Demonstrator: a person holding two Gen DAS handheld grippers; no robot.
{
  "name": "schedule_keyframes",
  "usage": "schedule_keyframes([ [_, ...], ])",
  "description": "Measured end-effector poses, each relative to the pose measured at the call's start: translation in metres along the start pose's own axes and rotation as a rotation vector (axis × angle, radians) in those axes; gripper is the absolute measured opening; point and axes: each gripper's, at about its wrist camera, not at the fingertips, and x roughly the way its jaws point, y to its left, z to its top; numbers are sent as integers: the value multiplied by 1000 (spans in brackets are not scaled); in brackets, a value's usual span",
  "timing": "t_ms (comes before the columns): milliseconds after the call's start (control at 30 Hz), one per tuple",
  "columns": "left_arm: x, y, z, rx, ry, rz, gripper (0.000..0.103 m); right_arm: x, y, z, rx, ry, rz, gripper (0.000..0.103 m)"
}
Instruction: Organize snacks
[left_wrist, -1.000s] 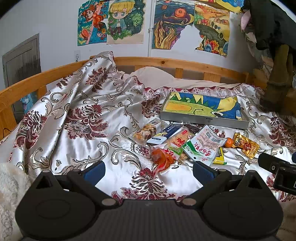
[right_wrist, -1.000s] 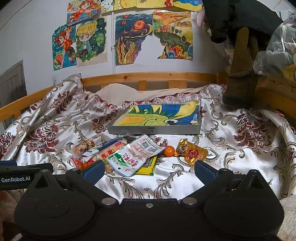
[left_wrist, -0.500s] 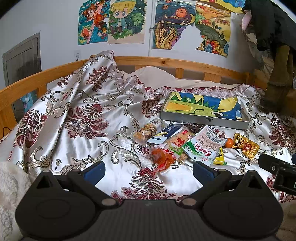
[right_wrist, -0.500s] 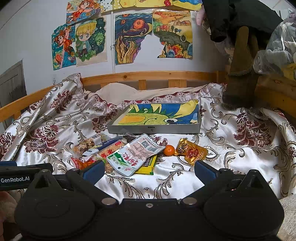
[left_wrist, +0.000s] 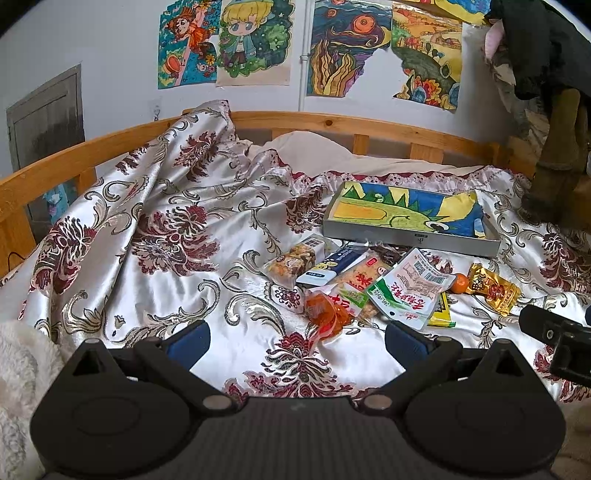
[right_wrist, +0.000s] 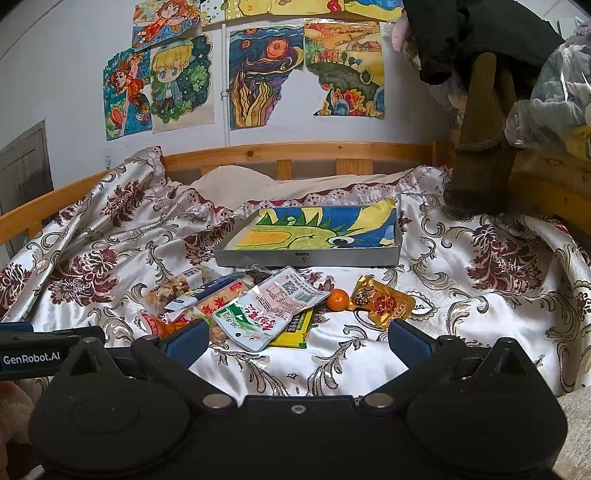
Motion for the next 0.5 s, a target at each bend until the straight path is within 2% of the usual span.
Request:
schedule_keyframes([
  [500, 0, 3, 1, -6, 5, 4, 103, 1, 1, 0, -1, 3, -1, 102],
])
